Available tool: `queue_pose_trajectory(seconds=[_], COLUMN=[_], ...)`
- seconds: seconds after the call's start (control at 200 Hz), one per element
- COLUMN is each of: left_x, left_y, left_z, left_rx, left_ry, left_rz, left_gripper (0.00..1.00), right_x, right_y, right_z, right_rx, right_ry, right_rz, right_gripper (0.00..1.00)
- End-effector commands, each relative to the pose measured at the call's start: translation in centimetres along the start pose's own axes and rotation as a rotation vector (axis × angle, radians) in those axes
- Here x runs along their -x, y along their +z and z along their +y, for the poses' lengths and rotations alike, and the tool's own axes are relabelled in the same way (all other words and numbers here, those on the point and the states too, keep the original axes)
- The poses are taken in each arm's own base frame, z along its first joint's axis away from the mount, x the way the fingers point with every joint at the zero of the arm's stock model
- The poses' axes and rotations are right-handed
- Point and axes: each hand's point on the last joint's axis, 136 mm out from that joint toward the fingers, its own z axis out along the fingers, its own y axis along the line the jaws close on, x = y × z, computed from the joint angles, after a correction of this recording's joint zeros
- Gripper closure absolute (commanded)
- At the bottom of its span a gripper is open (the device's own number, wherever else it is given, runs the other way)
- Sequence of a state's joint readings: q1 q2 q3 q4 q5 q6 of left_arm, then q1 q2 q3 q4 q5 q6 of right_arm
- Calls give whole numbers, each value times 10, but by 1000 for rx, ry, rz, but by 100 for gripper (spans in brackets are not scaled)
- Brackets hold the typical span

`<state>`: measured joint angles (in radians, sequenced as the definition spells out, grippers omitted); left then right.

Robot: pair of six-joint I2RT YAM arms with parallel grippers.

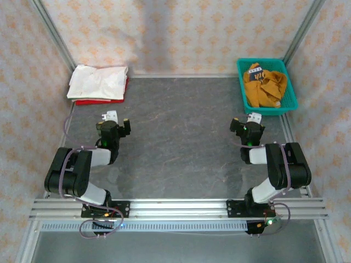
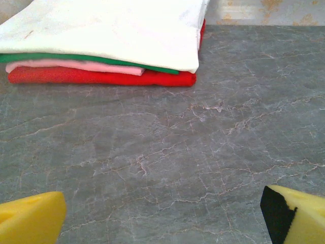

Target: Fold and stack the t-shirts

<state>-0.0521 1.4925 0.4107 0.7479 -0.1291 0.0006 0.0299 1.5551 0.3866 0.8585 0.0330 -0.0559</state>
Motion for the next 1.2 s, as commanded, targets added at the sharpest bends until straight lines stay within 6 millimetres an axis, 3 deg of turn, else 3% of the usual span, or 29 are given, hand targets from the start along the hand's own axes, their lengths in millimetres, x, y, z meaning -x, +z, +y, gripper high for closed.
queue_pose_trajectory(seconds=[0.0, 0.576, 0.676, 0.801, 0.901, 0.961, 1.036, 1.111, 1.191], left_x=[5, 5, 9, 52, 105, 135, 162, 182, 194], left_y=[2, 3, 1, -32, -71, -85, -89, -90, -94], left_z=[-1, -1, -3, -21, -37, -46, -64, -96, -146], left_rx=[-4, -9, -15, -49, -158, -219, -276, -346, -478], left_ry=[3, -2, 3, 83, -56, -133, -125, -59, 23], left_rz=[-3, -1, -10, -23, -187, -237, -222, -180, -139], left_gripper=[0, 0, 0, 0, 0, 0, 0, 0, 0], right_x=[9, 9, 17, 59, 103, 129, 153, 161, 175], right_y=[2, 1, -4, -35, -55, -58, -42, -16, 7], right_z=[2, 2, 6, 9, 16, 36, 52, 44, 29], right_rx=[4, 12, 25, -56, 71, 229, 258, 108, -38], right_ry=[7, 13, -2, -37, 247, 374, 390, 353, 286], right_rz=[-21, -21, -35, -93, -159, -147, -59, 99, 145], right_gripper=[1, 1, 1, 1, 1, 1, 1, 5, 5])
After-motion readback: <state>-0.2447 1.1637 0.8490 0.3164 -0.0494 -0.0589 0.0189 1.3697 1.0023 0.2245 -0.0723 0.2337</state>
